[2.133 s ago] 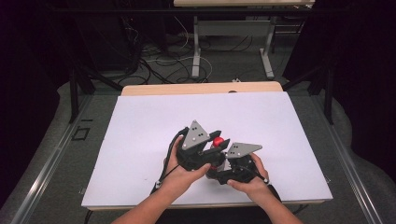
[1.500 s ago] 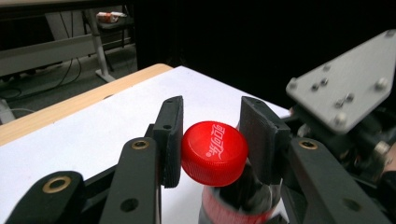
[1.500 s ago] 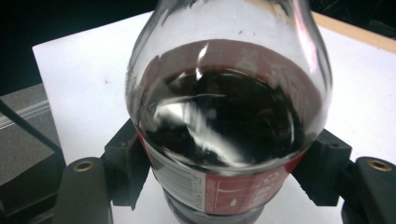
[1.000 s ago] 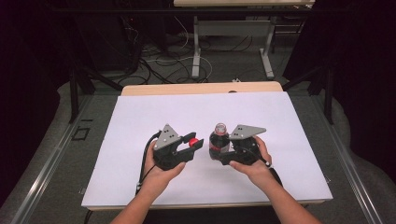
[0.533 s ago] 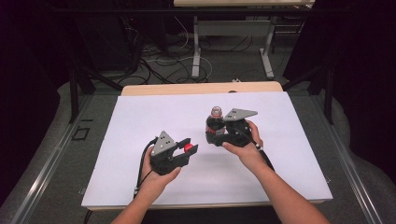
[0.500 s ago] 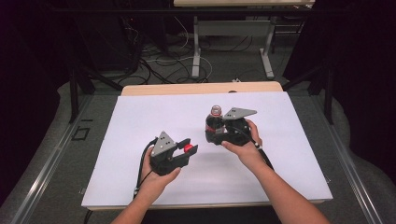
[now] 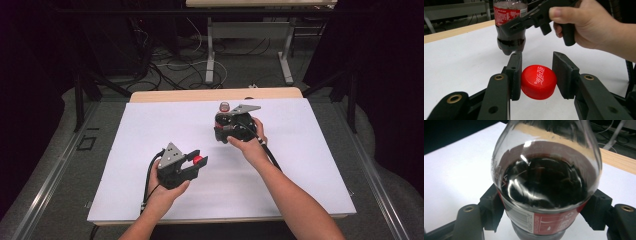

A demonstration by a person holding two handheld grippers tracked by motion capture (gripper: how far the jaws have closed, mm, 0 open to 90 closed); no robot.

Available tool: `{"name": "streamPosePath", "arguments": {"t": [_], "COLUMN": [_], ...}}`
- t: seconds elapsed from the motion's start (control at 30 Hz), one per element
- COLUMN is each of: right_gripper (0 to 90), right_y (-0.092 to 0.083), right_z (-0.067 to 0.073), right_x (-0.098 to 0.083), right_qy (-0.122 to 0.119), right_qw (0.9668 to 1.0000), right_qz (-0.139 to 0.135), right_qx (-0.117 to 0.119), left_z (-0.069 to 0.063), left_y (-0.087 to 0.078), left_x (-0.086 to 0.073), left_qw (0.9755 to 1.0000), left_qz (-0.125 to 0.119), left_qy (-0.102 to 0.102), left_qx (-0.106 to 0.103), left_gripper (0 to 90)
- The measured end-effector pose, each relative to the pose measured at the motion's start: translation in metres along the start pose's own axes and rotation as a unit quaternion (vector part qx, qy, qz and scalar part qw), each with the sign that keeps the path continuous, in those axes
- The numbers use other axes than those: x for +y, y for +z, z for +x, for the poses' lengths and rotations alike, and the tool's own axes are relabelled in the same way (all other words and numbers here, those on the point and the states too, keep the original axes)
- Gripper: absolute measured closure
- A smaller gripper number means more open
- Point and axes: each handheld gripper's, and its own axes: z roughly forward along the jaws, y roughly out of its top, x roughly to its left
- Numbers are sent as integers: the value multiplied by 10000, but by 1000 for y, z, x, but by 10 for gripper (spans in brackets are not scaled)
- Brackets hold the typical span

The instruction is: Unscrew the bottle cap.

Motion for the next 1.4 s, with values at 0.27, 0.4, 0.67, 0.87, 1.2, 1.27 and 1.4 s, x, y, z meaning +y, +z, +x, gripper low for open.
{"name": "streamPosePath", "arguments": {"t": [0.27, 0.4, 0.67, 0.87, 1.2, 1.27, 1.4], "right_gripper": [288, 288, 288, 287, 284, 283, 281], "right_y": [27, 39, 48, 45, 43, 43, 43], "right_z": [-1, -1, 0, 4, 6, 5, 4], "right_x": [-7, -12, -22, -27, -39, -40, -40], "right_qy": [-22, -38, 51, 73, -56, -88, -120], "right_qw": [9998, 9997, 9995, 9998, 9999, 9999, 9998], "right_qz": [100, 124, 171, 189, -110, -135, -130], "right_qx": [-167, -216, -248, -85, -52, -42, -9], "left_z": [6, 7, 9, 10, 8, 8, 9], "left_y": [0, -1, -2, -1, 0, -1, -1], "left_x": [-2, -3, -4, -4, -4, -4, -4], "left_qw": [10000, 10000, 9999, 9999, 10000, 10000, 9999], "left_qz": [0, 4, 0, 11, 24, 22, 15], "left_qy": [-45, -38, -84, -89, -60, -61, -62], "left_qx": [46, 63, 78, 75, 73, 75, 85], "left_gripper": [611, 611, 611, 611, 611, 611, 611]}}
